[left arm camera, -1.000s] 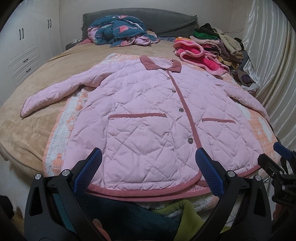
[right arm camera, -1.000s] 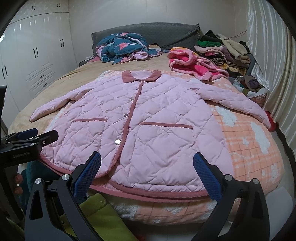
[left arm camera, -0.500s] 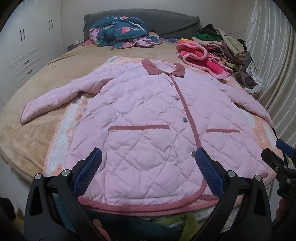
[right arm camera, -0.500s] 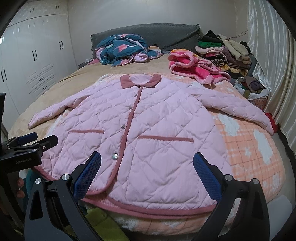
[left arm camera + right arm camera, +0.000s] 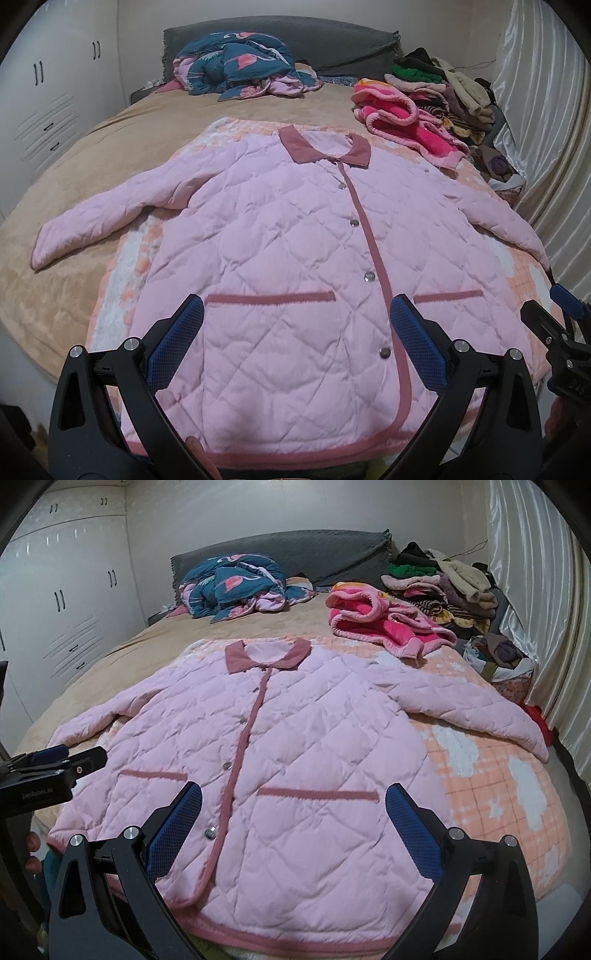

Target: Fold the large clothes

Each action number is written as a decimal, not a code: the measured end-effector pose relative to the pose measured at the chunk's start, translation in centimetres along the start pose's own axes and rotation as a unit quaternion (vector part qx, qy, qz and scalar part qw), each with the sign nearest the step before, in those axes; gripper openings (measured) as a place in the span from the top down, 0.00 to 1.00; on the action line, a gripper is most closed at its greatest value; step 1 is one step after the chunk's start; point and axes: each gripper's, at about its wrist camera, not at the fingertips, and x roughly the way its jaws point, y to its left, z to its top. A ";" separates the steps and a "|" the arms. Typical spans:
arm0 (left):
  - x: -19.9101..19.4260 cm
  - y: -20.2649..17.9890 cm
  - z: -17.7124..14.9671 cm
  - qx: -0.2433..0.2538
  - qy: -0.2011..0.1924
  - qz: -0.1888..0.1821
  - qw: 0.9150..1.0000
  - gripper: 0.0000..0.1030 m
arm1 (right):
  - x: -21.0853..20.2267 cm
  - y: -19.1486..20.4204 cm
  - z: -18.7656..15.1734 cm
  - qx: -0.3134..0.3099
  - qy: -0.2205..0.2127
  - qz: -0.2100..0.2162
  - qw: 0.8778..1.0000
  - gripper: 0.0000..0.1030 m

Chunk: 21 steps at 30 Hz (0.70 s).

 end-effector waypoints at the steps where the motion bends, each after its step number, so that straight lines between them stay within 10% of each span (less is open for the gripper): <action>1: 0.2 -0.1 0.3 -0.001 0.000 0.000 1.000 0.08 | 0.2 -0.1 0.2 0.000 0.000 -0.001 1.000 0.04; 21: 5.1 -3.2 7.7 -0.005 0.006 -0.038 0.999 0.08 | 5.9 -5.3 5.4 0.029 -0.003 -0.040 0.999 0.04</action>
